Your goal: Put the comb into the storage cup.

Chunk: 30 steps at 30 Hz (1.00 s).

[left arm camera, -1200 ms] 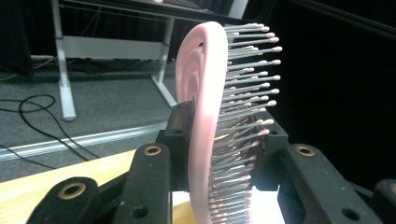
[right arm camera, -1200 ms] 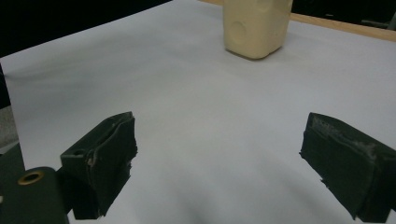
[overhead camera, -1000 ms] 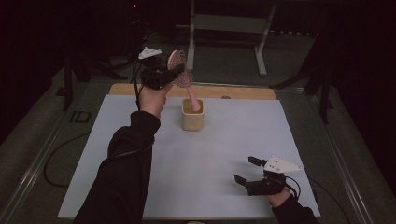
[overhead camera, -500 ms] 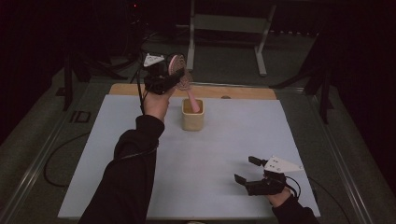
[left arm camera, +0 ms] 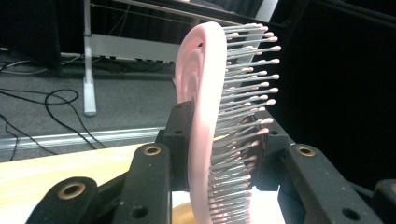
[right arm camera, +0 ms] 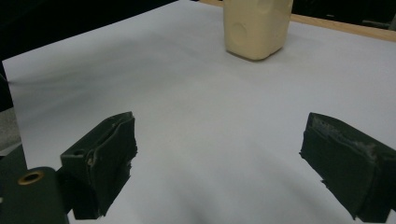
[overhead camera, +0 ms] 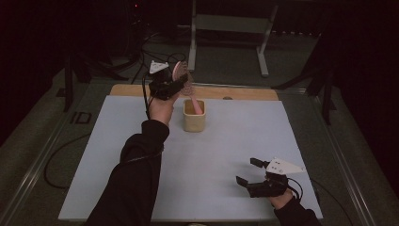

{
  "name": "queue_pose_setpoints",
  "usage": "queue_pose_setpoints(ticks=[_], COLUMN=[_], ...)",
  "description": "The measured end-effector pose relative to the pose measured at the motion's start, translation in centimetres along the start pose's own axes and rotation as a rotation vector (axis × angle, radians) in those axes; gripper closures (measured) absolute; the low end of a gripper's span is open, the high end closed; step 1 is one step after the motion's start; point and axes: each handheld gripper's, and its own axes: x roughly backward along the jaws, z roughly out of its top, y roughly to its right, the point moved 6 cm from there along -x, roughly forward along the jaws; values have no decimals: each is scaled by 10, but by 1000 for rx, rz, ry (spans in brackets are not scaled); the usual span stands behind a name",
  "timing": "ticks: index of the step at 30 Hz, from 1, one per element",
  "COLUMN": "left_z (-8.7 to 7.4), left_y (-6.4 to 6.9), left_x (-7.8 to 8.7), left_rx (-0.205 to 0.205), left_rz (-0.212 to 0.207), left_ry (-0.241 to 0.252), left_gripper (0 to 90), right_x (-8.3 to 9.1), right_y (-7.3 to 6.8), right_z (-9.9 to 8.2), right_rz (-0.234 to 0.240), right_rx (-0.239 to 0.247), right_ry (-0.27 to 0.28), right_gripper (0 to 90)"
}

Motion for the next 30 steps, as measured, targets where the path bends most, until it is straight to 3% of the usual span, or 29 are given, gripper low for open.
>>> queue_pose_setpoints(ticks=[13, 30], left_z=[-15, -35], left_y=[-5, -17], left_x=[-9, -19], left_rx=[16, 88], left_rz=[12, 9], left_ry=[-25, -50], left_gripper=[667, 666], right_x=[0, 0], right_y=[0, 0], right_z=[0, 0], right_rz=[0, 7], right_rx=[-7, -10], right_ry=[2, 0], right_gripper=[98, 98])
